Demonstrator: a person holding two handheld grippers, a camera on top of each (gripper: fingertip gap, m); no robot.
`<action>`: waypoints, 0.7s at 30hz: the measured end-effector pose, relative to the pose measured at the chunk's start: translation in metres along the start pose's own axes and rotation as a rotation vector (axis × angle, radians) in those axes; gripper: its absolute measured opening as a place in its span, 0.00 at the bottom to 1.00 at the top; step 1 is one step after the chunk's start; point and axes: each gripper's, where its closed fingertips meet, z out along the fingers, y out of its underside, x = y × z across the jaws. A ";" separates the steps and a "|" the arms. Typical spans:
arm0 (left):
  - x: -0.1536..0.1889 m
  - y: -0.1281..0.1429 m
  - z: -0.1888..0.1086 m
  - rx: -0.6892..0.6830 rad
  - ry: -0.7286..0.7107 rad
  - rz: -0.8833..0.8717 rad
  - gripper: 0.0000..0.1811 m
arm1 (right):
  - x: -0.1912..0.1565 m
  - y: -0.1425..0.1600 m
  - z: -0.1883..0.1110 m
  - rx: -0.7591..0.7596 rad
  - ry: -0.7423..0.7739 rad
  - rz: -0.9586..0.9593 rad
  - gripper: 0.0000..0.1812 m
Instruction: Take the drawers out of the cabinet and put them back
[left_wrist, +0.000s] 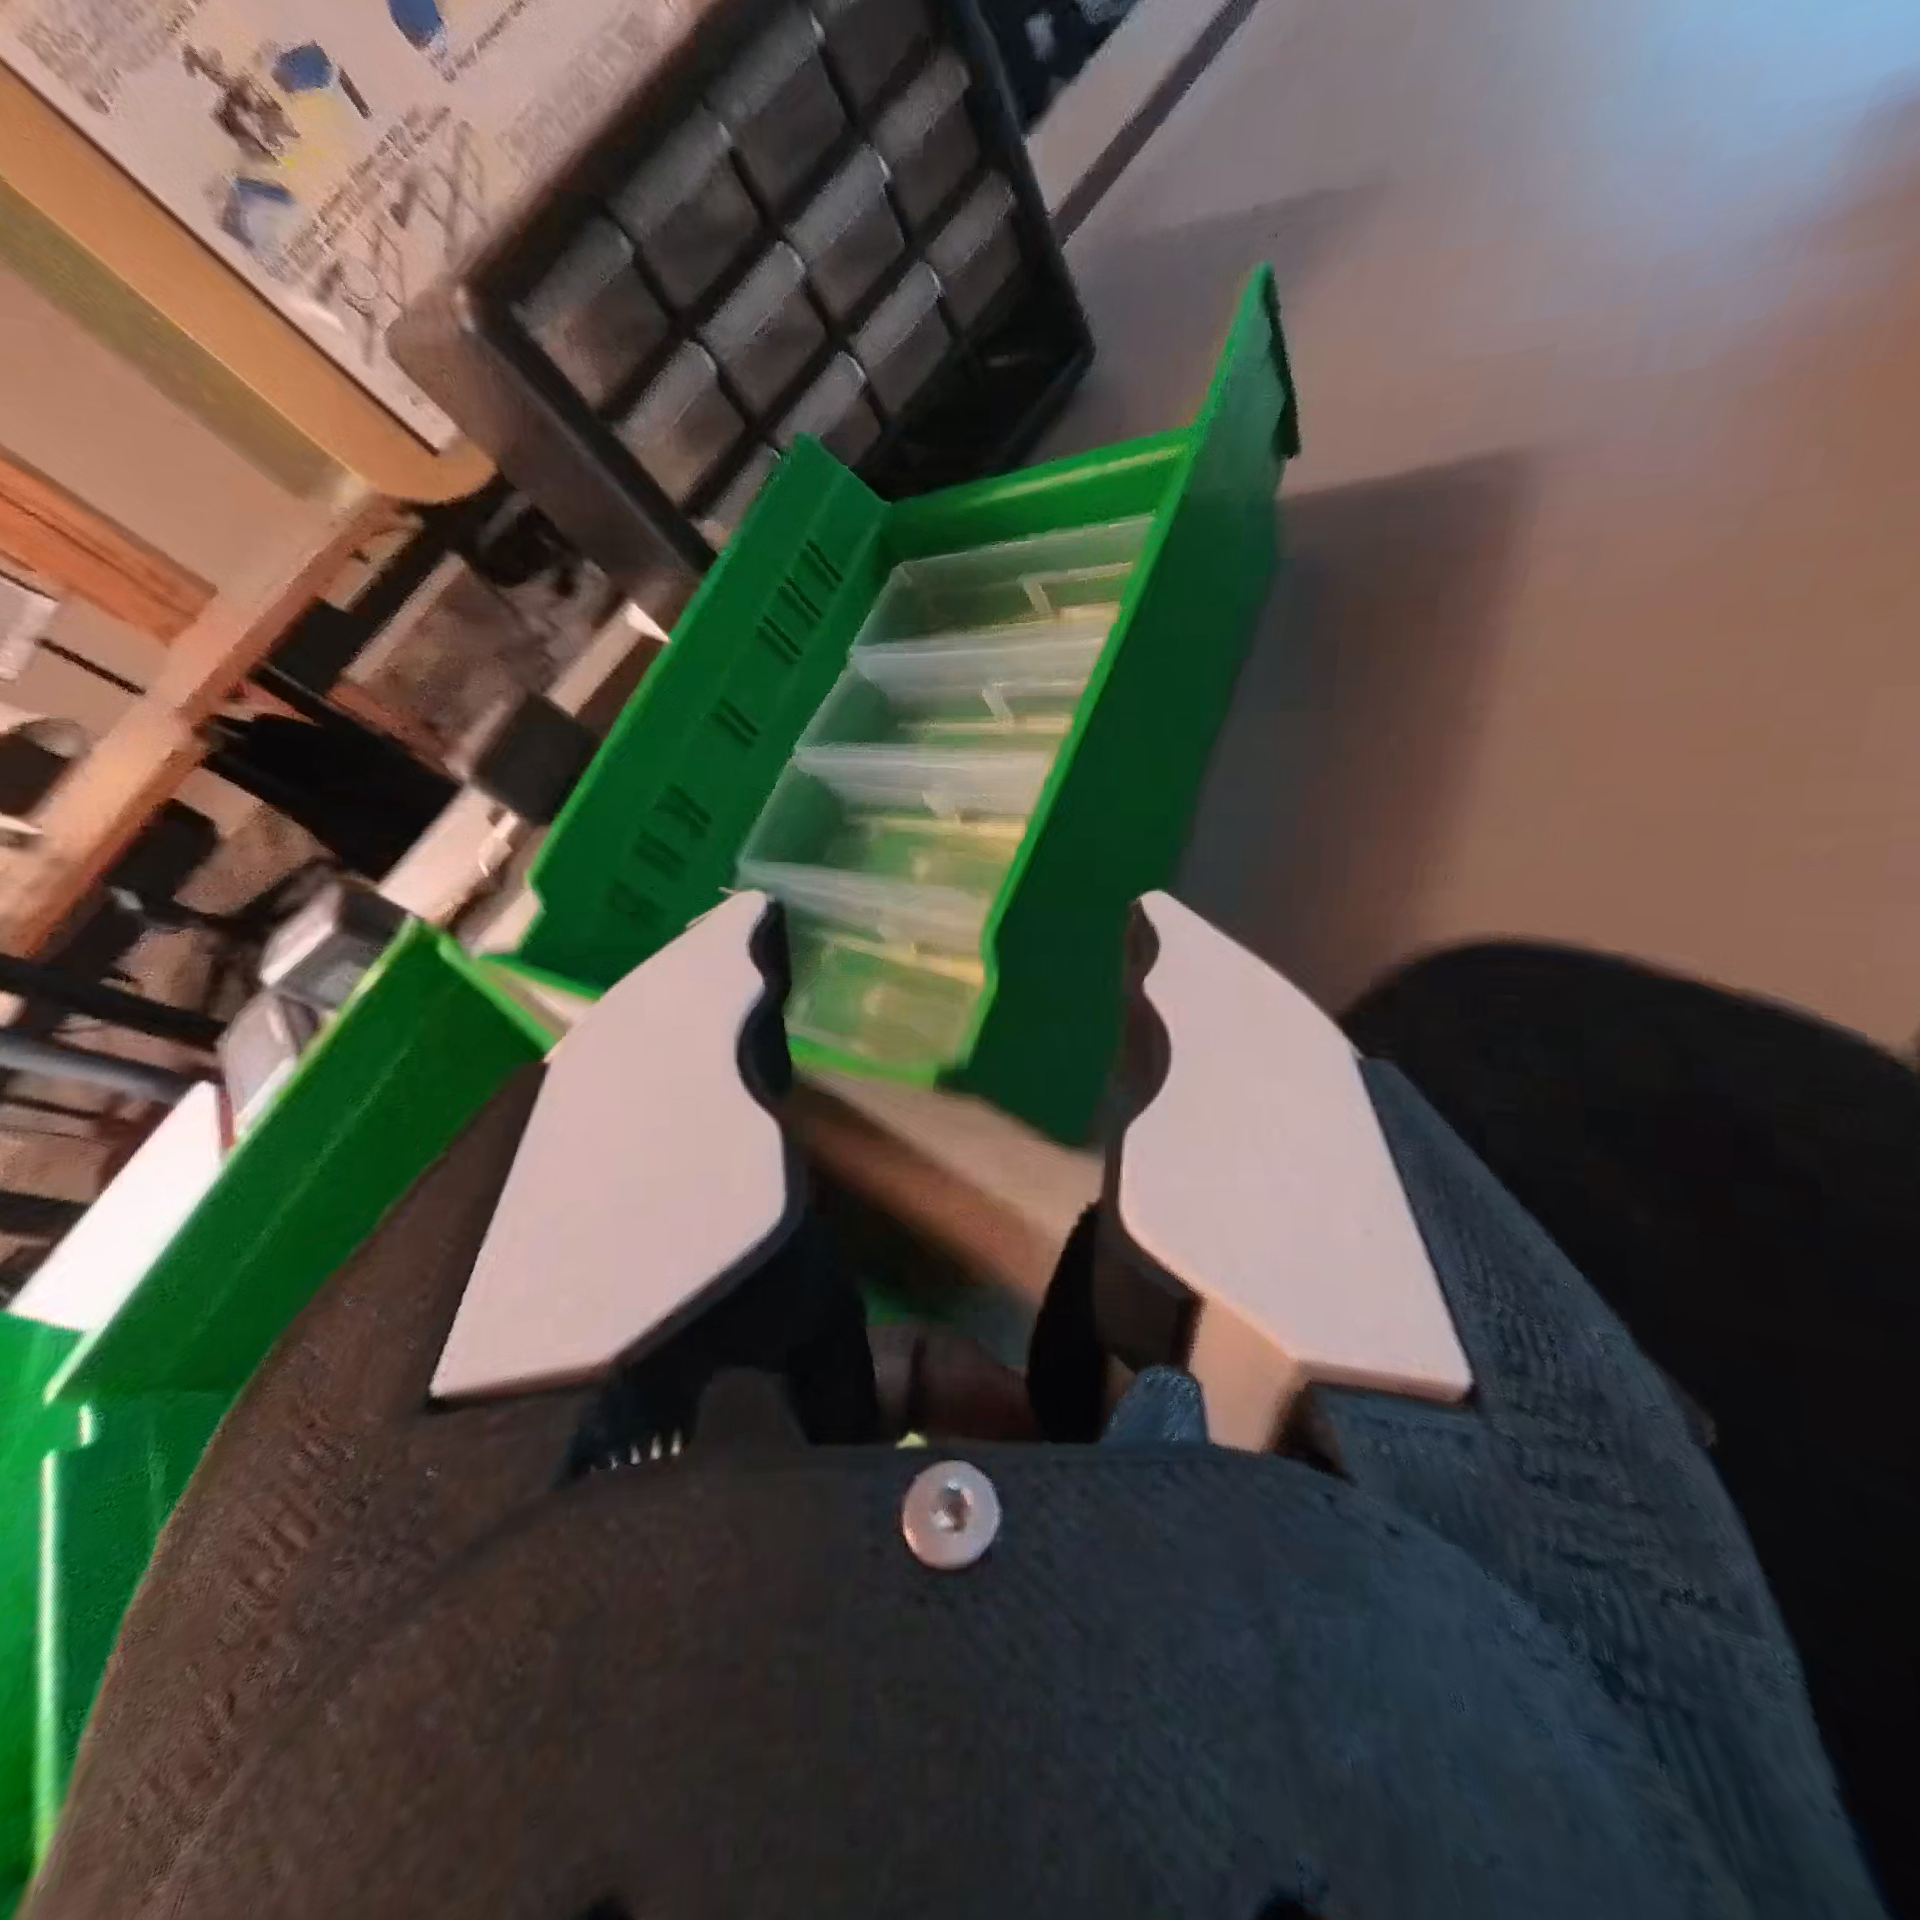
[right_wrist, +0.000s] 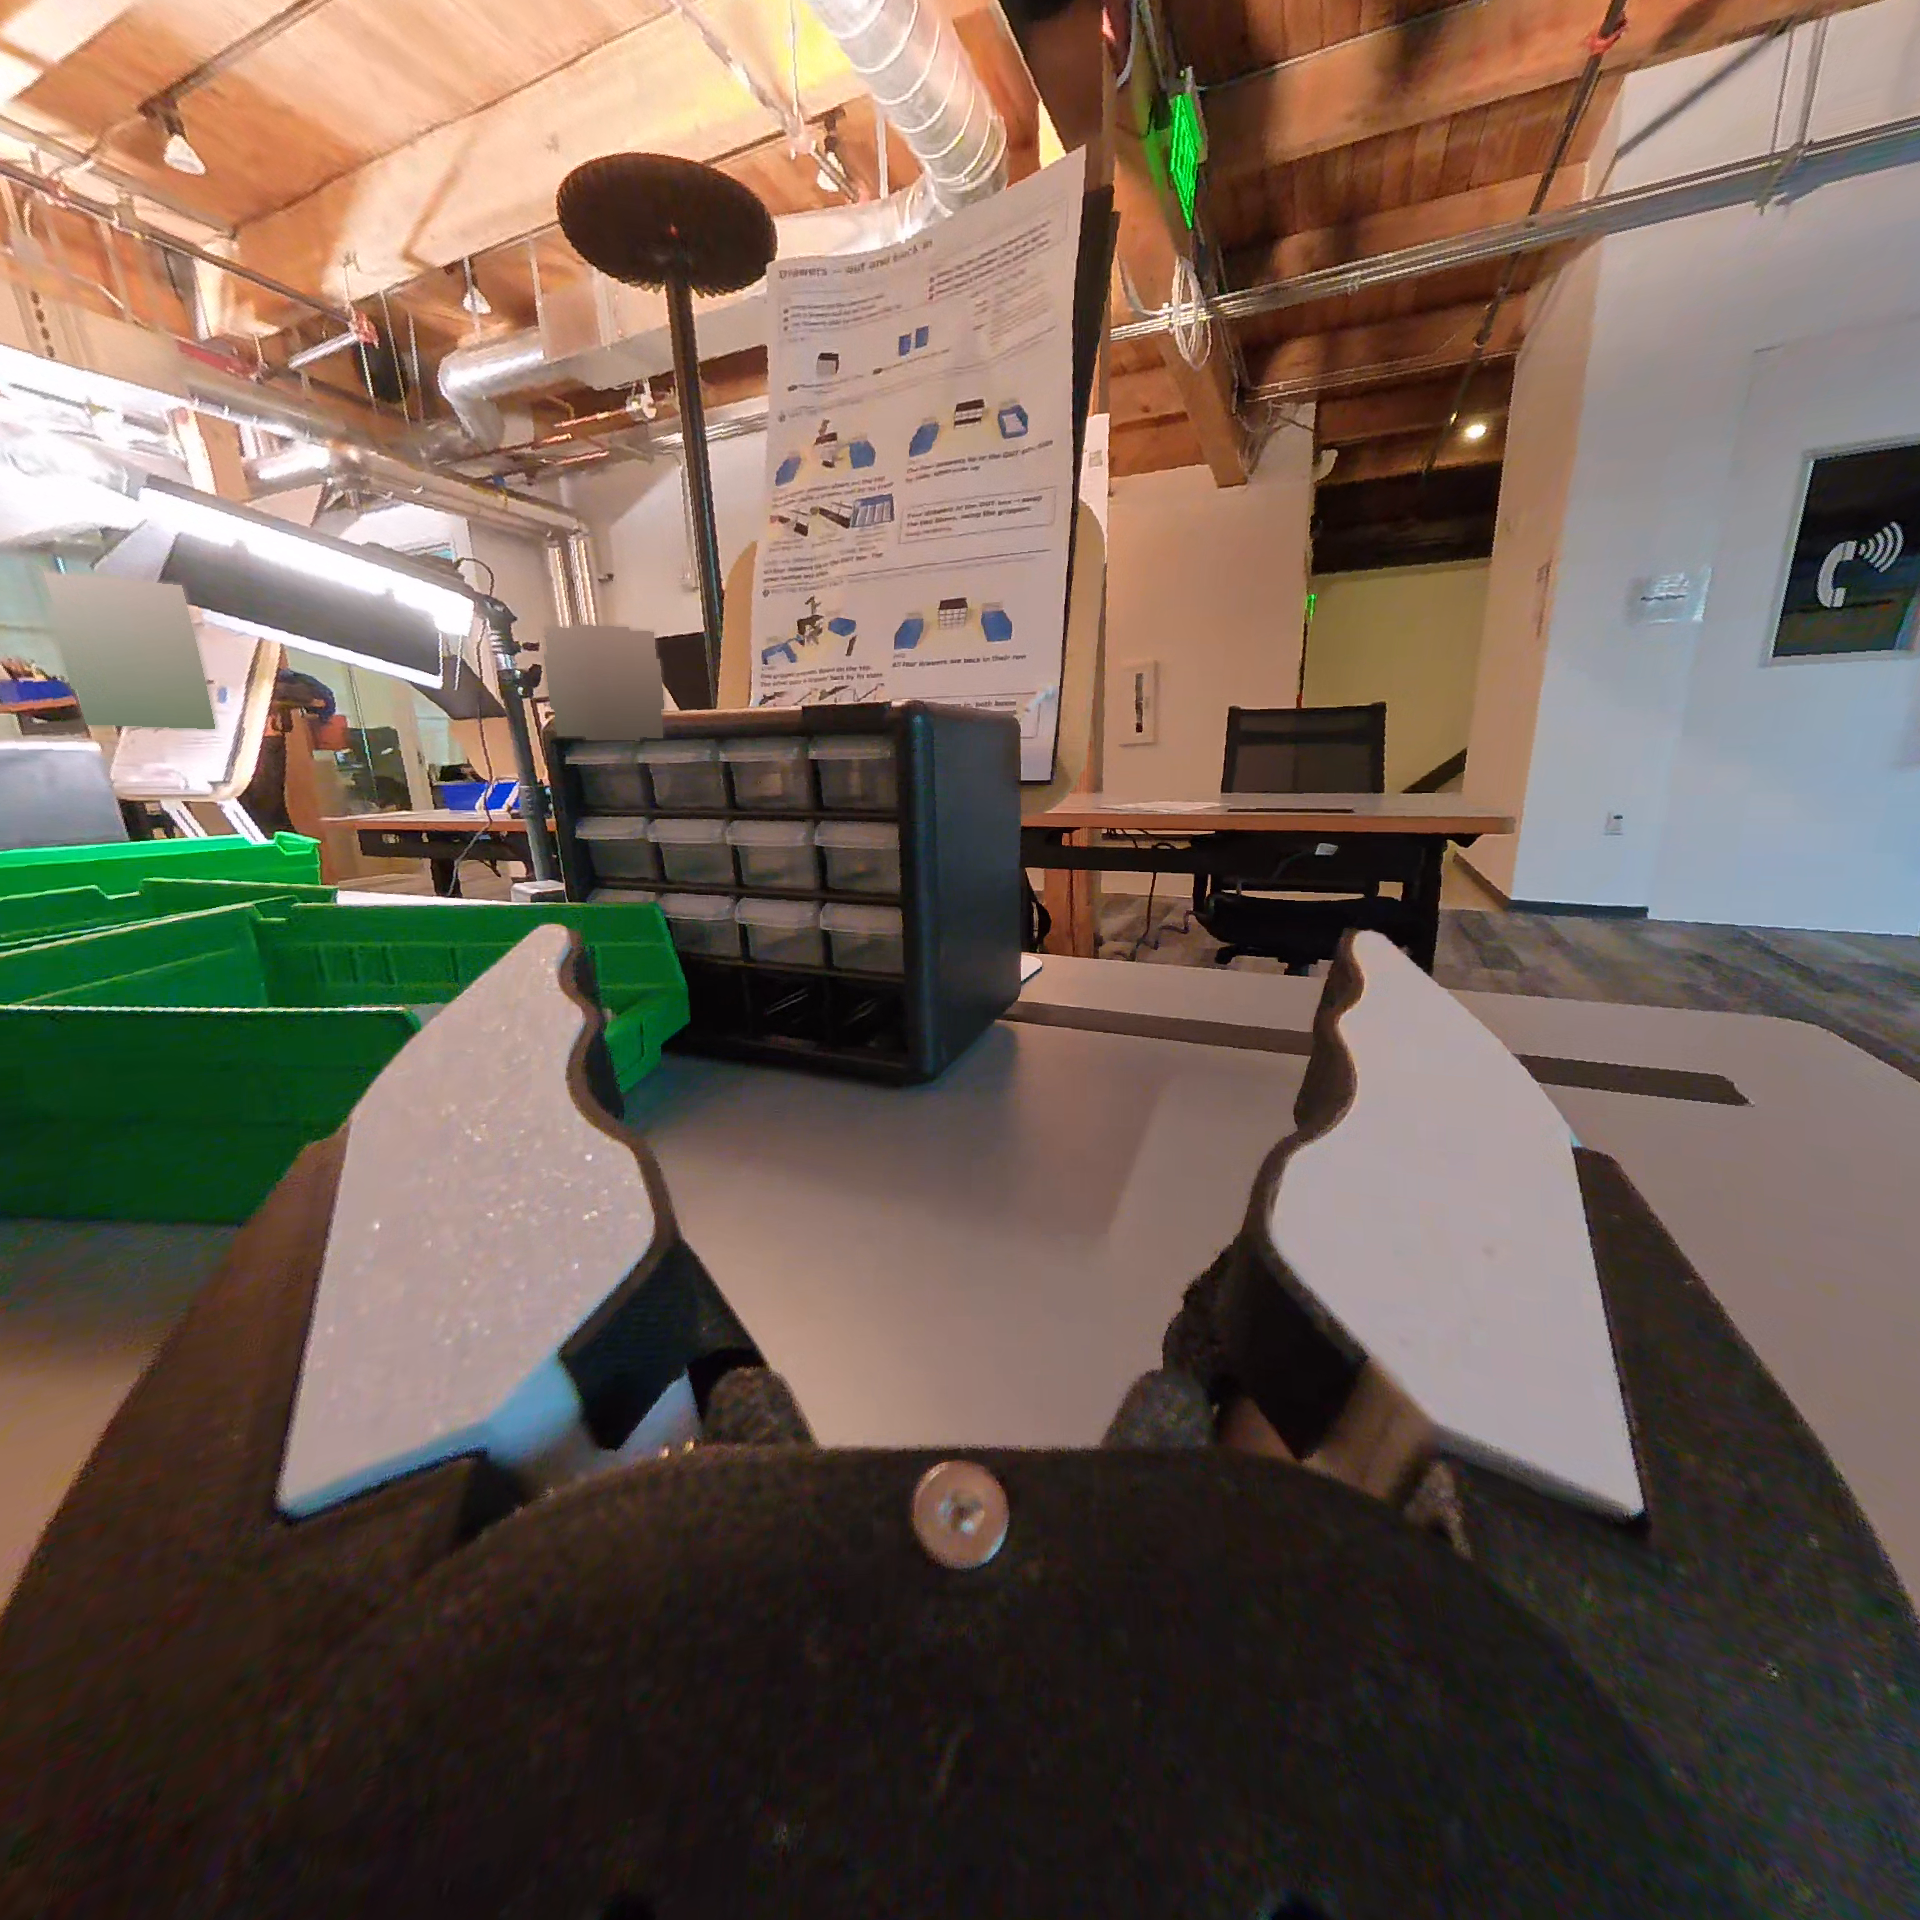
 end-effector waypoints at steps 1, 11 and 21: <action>-0.005 0.010 -0.016 -0.025 0.019 -0.017 0.34 | 0.000 0.000 0.000 -0.001 0.000 0.001 0.71; -0.033 0.134 -0.054 -0.302 0.008 -0.066 0.34 | -0.003 0.007 0.003 -0.032 -0.010 -0.001 0.70; -0.034 0.178 -0.051 -0.621 0.104 0.109 0.33 | -0.006 0.008 0.004 -0.035 -0.024 0.000 0.70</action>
